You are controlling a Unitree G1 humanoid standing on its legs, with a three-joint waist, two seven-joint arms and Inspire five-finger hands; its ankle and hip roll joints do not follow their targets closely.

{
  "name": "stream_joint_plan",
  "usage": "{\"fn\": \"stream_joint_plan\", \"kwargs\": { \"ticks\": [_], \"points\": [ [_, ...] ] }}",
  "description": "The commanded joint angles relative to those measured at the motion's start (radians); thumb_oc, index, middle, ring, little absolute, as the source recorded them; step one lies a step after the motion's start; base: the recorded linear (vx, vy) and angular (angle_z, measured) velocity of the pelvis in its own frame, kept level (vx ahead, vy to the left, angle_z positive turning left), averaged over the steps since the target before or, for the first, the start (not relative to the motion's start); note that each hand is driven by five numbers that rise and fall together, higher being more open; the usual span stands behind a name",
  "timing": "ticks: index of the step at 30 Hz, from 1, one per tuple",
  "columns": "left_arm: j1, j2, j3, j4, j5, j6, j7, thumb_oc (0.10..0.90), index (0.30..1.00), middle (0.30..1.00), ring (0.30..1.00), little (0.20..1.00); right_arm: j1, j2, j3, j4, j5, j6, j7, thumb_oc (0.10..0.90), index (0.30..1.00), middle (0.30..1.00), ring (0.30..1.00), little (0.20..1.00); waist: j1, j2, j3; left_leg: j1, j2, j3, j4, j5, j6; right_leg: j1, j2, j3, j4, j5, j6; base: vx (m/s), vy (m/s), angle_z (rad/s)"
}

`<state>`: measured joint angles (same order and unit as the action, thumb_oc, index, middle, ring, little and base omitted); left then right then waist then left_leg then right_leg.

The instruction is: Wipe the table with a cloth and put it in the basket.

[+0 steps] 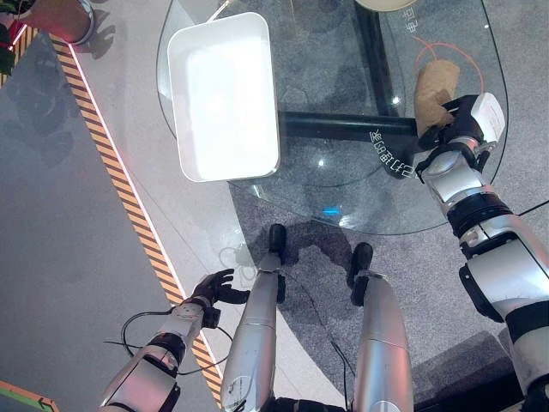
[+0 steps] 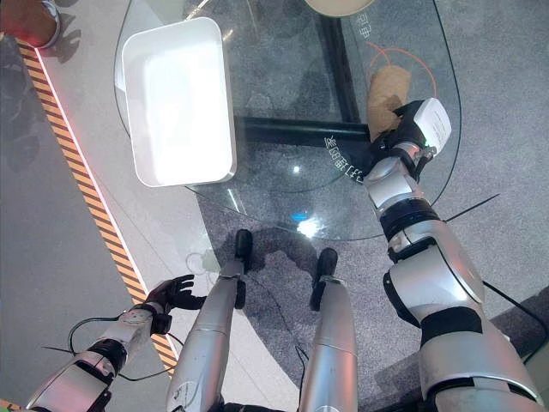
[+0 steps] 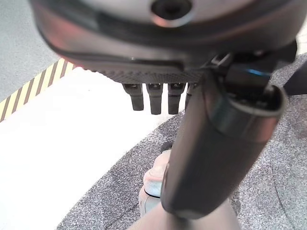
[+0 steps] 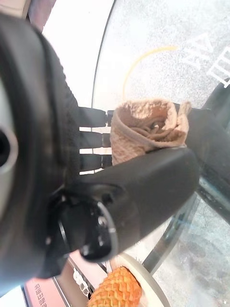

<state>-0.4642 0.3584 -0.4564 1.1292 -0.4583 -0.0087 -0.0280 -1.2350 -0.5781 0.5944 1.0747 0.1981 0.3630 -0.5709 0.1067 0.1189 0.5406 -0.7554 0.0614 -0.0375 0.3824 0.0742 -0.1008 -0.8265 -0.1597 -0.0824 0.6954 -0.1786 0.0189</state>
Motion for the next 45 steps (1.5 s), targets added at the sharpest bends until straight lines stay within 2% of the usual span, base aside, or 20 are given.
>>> {"fn": "stream_joint_plan", "kwargs": {
  "ticks": [1,10,14,24,33,45],
  "points": [
    [0.033,0.007,0.0,0.036,-0.024,0.005,0.008,0.8,0.9,0.9,0.9,0.9,-0.034,-0.033,0.04,0.02,-0.003,-0.017,0.015,0.1,0.3,0.3,0.3,0.2,0.001,0.03,-0.021,-0.015,-0.026,0.048,0.09,-0.077,0.079,0.005,-0.019,-0.052,-0.094,0.107,0.004,0.0,0.0,0.0],
    [0.029,0.009,0.002,0.037,-0.025,0.009,0.009,0.8,0.9,0.9,0.9,0.9,-0.033,-0.032,0.04,0.017,0.002,-0.024,0.016,0.1,0.3,0.3,0.3,0.2,0.001,0.029,-0.021,-0.02,-0.023,0.047,0.089,-0.074,0.079,-0.001,-0.018,-0.052,-0.091,0.109,0.006,0.0,0.0,0.0],
    [0.027,0.007,-0.002,0.035,-0.028,0.008,0.011,0.8,0.9,0.9,0.9,0.9,-0.033,-0.027,0.044,0.006,-0.007,-0.064,0.028,0.1,0.3,0.3,0.3,0.2,0.001,0.031,-0.021,-0.021,-0.023,0.048,0.085,-0.073,0.079,-0.002,-0.018,-0.052,-0.095,0.11,0.006,0.0,0.0,0.0],
    [0.023,0.008,0.003,0.02,-0.027,0.014,0.015,0.8,0.9,0.9,0.9,0.9,-0.054,0.008,0.116,-0.157,-0.088,-0.113,0.074,0.1,0.3,0.3,0.3,0.2,0.0,0.026,-0.021,-0.009,-0.029,0.051,0.067,-0.065,0.073,0.011,-0.017,-0.056,-0.12,0.119,0.01,0.0,0.0,0.0],
    [0.031,-0.018,-0.001,0.004,-0.027,0.009,0.033,0.8,0.9,0.9,0.9,0.9,-0.046,0.05,0.157,-0.266,-0.147,-0.114,0.103,0.1,0.3,0.3,0.3,0.2,0.005,0.032,-0.021,0.001,-0.04,0.051,0.046,-0.056,0.071,0.019,-0.017,-0.06,-0.136,0.12,0.008,0.0,0.002,0.0],
    [0.035,-0.039,0.001,0.0,-0.019,0.003,0.038,0.8,0.9,0.9,0.9,0.9,-0.011,0.104,0.184,-0.328,-0.196,-0.133,0.162,0.1,0.3,0.3,0.3,0.2,0.003,0.04,-0.021,0.006,-0.044,0.056,0.034,-0.047,0.067,0.021,-0.021,-0.059,-0.148,0.126,0.008,0.0,0.0,0.01]
  ]
}}
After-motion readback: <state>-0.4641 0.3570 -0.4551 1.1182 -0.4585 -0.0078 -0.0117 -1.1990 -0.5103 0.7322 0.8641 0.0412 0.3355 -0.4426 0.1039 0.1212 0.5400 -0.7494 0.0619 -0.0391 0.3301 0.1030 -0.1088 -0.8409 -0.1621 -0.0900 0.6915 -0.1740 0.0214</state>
